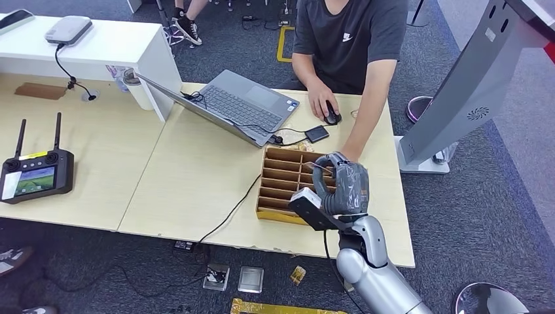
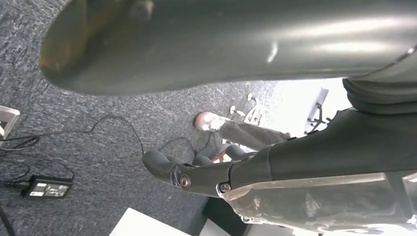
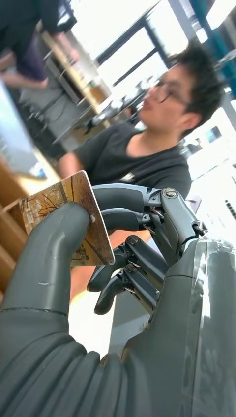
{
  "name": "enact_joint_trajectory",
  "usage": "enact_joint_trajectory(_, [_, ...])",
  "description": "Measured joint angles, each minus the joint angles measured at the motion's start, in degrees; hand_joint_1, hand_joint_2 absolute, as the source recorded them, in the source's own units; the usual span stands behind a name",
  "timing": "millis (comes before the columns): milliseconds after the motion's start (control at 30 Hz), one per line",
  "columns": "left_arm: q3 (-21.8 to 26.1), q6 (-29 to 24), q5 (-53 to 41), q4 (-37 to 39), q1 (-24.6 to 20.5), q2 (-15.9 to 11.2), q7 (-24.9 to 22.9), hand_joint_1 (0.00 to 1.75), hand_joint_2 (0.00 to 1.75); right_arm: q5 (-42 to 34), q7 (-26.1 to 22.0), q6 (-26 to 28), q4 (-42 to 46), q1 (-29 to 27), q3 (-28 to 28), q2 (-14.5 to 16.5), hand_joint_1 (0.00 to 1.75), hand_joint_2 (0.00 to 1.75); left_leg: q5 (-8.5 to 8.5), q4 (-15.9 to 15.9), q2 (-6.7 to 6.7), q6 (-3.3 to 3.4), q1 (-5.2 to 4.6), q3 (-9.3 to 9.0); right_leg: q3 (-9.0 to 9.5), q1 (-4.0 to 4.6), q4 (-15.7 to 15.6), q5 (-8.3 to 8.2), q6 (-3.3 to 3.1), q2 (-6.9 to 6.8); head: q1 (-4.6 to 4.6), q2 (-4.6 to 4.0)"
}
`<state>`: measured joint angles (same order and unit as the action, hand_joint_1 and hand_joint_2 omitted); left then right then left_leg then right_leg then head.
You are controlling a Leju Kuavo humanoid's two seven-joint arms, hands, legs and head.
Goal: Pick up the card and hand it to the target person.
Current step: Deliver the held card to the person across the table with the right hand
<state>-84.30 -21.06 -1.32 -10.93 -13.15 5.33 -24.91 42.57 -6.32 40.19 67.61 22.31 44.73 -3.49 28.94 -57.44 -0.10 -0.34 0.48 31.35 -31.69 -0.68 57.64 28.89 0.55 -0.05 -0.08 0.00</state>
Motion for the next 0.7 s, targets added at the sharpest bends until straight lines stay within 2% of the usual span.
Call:
enact_joint_trajectory(167, [0.05,-0.47,0.10,0.01,0.14,0.00,0.01,0.00,0.00,0.51,-1.96,0.00,8.33,-2.66,-2.75,-0.40,1.75,1.75,0.00,0.00,0.00,0.00,0.00,-0.02,0.02,0.00,0.00,-0.01,0.00,0.00,0.01,0.00])
enact_joint_trajectory(267, [0.07,-0.70,-0.08,0.00,0.21,0.01,0.00,0.00,0.00,1.03,-3.35,-0.04,8.82,-1.96,-3.73,-0.28,1.75,1.75,-0.01,0.00,0.00,0.00,0.00,-0.01,0.04,0.00,0.01,-0.01,0.00,0.01,0.01,0.00])
enact_joint_trajectory(367, [0.07,-0.70,-0.83,0.00,0.09,0.14,0.01,0.00,0.00,1.68,-7.58,-0.12,3.90,1.48,-5.14,1.25,1.75,1.75,-0.03,0.00,0.01,0.01,0.00,-0.02,0.04,0.00,0.02,-0.03,-0.01,0.02,0.04,0.00])
enact_joint_trajectory(467, [0.07,-0.82,-1.33,0.00,-0.08,0.46,-0.01,0.00,0.00,7.65,-11.10,-0.17,-3.16,5.81,-8.27,3.96,1.75,1.75,-0.07,0.00,-0.01,0.01,0.00,-0.02,0.05,0.00,0.03,-0.04,-0.01,-0.02,0.01,0.00])
enact_joint_trajectory(700, [0.07,-1.16,-1.88,0.00,-0.14,0.98,0.01,0.00,0.00,19.45,-9.55,-0.17,-16.68,11.97,-15.48,9.57,1.75,1.75,-0.07,0.00,-0.01,0.01,0.00,0.02,0.01,0.00,0.05,-0.03,-0.01,-0.04,-0.01,0.00])
